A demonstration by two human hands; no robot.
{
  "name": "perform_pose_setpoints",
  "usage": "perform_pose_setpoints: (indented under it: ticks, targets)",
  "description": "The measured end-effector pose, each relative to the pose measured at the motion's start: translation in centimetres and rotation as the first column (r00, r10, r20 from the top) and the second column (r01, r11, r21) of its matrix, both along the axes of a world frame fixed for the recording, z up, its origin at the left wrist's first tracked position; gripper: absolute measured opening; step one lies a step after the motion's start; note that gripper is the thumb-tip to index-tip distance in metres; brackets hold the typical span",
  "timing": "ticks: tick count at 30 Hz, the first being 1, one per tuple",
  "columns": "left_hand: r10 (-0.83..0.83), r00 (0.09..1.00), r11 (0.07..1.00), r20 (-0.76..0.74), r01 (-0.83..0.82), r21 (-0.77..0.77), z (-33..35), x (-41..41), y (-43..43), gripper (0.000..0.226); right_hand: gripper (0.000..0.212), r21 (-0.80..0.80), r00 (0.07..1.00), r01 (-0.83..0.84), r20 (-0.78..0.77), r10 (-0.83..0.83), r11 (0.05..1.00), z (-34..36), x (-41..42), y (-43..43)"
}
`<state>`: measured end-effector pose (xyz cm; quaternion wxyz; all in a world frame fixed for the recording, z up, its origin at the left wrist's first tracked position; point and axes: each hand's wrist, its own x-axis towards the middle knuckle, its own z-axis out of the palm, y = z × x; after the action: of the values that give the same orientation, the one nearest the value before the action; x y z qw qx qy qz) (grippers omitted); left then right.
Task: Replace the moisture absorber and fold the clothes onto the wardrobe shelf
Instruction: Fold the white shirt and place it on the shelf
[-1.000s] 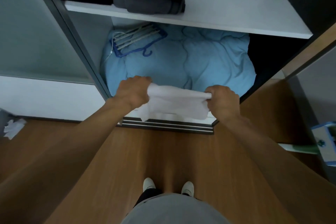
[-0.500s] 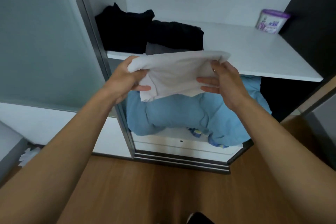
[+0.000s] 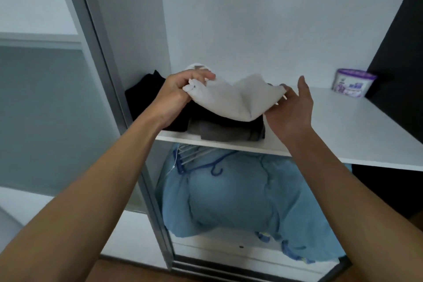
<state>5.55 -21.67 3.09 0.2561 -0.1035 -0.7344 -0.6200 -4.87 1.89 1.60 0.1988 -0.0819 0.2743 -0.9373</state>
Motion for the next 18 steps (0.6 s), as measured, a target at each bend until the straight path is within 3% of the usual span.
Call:
perform_pose_setpoints:
  ticks: [5,9,10,12,14,15,16,18]
  targets:
    - [-0.009,0.995,1.0,-0.101,0.008,-0.009,4.7,-8.0,-1.2,0.025,0.025,0.084,0.968,0.113,-0.232,-0.091,0.99,4.1,-5.8,-3.9]
    - [-0.176,0.981,0.967,-0.079,0.187,0.171,5.2,-13.5,-3.3,0.026,0.032,0.232,0.936,0.255,-0.304,-0.18,0.939,3.6,-10.9,-5.5]
    - [-0.141,0.99,0.961,-0.029,0.143,0.235,4.6,-14.6,-4.3,0.027,0.033,0.315,0.937,0.288,-0.289,-0.197,0.904,2.4,-12.1,-5.4]
    - [0.103,0.983,0.953,0.152,-0.141,0.27,2.4,-16.3,-6.3,0.034,0.032,0.556,0.948,0.311,-0.245,-0.205,0.771,-1.0,-14.0,-4.8]
    - [0.367,0.87,0.89,0.329,-0.432,0.149,0.0,-17.4,-7.7,0.029,0.022,0.734,0.969,0.246,-0.184,-0.163,0.633,-4.2,-15.5,-4.2]
    - [0.402,0.817,0.879,0.413,-0.471,0.076,-0.9,-17.8,-7.8,0.026,0.012,0.779,0.976,0.216,-0.164,-0.142,0.588,-4.9,-16.3,-4.3]
    - [0.396,0.771,0.889,0.499,-0.457,0.001,-1.4,-18.2,-7.8,0.039,0.013,0.815,0.979,0.203,-0.161,-0.124,0.543,-5.0,-17.0,-4.4]
    - [0.365,0.693,0.915,0.621,-0.389,-0.103,-2.5,-18.6,-7.2,0.082,0.043,0.872,0.975,0.215,-0.215,-0.051,0.439,-4.7,-18.4,-5.0]
